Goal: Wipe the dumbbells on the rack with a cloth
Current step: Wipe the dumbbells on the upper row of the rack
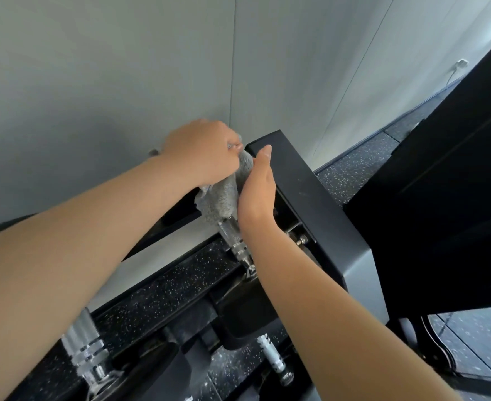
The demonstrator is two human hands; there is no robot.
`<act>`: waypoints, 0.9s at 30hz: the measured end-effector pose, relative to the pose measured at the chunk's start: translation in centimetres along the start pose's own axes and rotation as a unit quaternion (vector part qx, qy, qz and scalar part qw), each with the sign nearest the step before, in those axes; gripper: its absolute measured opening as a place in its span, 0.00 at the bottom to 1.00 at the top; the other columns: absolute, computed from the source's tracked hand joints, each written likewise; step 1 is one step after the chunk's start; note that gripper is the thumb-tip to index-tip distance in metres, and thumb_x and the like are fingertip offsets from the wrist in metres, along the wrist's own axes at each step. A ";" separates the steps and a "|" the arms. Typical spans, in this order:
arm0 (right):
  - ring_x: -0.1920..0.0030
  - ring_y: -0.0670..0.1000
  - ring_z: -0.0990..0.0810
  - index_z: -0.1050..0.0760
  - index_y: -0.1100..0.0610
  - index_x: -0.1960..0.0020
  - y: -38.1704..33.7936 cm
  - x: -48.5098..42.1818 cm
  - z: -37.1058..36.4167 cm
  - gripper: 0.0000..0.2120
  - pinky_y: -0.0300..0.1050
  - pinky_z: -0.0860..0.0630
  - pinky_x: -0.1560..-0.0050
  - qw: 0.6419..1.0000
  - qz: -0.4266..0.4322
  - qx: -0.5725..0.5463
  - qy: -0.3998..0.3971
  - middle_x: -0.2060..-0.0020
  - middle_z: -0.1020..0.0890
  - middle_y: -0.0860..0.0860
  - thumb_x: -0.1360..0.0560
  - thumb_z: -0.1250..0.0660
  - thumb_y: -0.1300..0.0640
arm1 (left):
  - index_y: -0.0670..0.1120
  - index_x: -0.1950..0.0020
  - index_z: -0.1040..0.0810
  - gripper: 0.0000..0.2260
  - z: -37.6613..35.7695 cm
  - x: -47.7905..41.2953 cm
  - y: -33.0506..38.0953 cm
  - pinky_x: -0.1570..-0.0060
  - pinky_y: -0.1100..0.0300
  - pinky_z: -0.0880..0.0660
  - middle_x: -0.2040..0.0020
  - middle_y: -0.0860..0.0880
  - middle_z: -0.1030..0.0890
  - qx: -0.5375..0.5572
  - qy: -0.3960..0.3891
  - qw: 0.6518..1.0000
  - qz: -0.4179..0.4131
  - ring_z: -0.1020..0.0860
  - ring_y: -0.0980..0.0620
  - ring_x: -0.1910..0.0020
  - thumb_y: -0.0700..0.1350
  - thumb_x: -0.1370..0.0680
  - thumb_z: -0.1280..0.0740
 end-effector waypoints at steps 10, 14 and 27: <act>0.28 0.52 0.32 0.32 0.50 0.27 -0.1 0.5 0.2 0.31 0.56 0.37 0.27 1.000 0.001 0.015 0.021 0.29 0.29 0.51 0.19 0.55 0.34 | 0.57 0.44 0.19 0.15 0.1 1.0 -1.7 0.36 0.56 0.30 0.38 0.57 0.21 0.100 0.012 0.995 -0.027 0.25 0.55 0.37 0.58 0.24 0.41; 0.33 0.50 0.28 0.27 0.54 0.31 -0.2 0.2 0.3 0.29 0.51 0.34 0.29 1.000 -0.010 -0.003 0.016 0.34 0.24 0.51 0.18 0.55 0.38 | 0.47 0.40 0.20 0.12 0.4 5.1 -3.7 0.32 0.61 0.33 0.44 0.40 0.18 0.270 0.096 0.951 -0.116 0.30 0.63 0.32 0.46 0.21 0.38; 0.26 0.49 0.35 0.36 0.49 0.24 -0.5 0.7 -0.5 0.34 0.53 0.40 0.24 1.000 -0.003 -0.025 0.003 0.27 0.30 0.49 0.23 0.55 0.32 | 0.51 0.47 0.18 0.12 0.1 -0.7 1.1 0.51 0.54 0.26 0.49 0.47 0.18 -0.059 0.018 0.998 0.013 0.22 0.42 0.48 0.50 0.22 0.40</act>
Point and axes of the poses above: each hand's wrist, its own x-axis away from the middle knuckle, its own z-axis out of the back of the hand, y = z × x, the point moved 5 cm from there along -x, towards the middle knuckle
